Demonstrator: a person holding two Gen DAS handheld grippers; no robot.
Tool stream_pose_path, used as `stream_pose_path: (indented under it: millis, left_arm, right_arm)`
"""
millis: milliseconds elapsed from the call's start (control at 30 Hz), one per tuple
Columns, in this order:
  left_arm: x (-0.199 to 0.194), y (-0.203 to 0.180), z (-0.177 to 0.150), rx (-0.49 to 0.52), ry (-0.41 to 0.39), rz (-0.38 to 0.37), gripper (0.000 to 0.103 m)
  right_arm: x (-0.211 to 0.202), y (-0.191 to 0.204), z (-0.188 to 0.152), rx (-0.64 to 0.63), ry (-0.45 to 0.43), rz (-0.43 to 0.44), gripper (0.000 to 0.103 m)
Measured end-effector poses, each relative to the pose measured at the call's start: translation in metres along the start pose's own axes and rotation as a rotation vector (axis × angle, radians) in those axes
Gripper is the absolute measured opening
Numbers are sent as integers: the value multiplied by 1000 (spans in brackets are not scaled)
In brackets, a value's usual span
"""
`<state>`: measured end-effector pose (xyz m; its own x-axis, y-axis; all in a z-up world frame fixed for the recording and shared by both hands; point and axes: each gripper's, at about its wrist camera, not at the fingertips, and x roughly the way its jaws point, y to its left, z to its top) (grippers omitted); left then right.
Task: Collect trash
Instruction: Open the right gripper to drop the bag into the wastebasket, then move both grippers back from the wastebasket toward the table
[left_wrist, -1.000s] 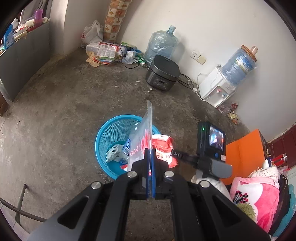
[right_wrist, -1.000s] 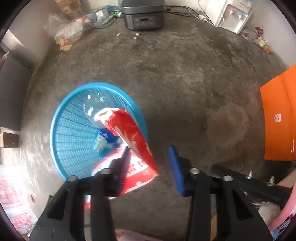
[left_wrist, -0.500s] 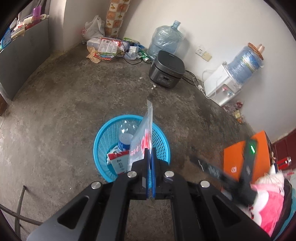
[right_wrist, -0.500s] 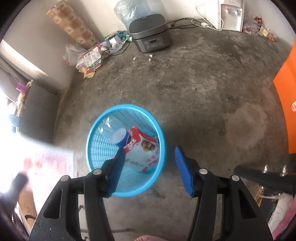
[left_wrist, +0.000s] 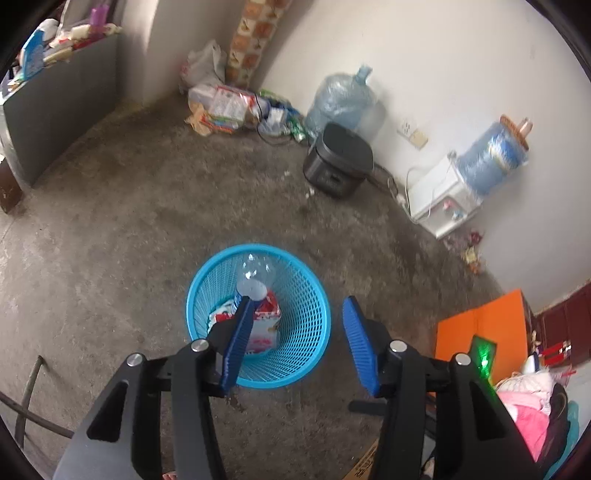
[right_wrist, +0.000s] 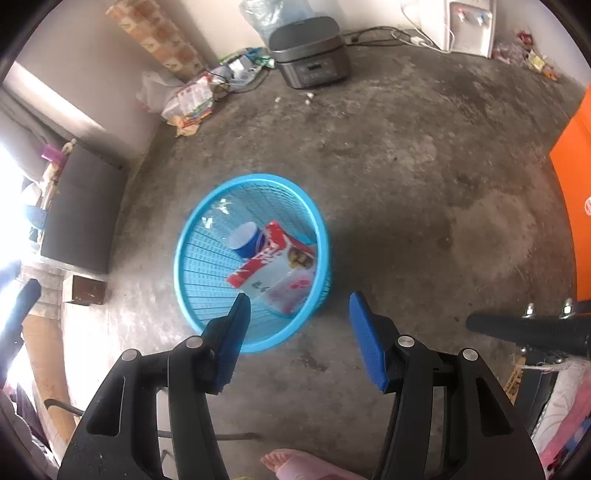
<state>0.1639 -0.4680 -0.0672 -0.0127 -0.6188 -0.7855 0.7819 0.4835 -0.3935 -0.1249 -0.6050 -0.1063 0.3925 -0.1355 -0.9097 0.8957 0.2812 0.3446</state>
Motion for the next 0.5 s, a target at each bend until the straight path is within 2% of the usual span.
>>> stream_pose_path:
  millis: [133,267,467,500]
  left_arm:
    - [-45,-7,0,19,-69,-18,50]
    - [-105,-15,-8,58,-170,-18,60]
    - [-199,-4,-38,89,-334,36,74]
    - [-212,0,-44,86,-356,50,78]
  right_arm:
    - [-21,17,-4,-59,-57,31,54]
    - [-55,42,-9,-152,-153,82,54]
    - [-122,86,-31,-328,-358,166,70]
    - [-131,94,-37,-359,-388,185,75]
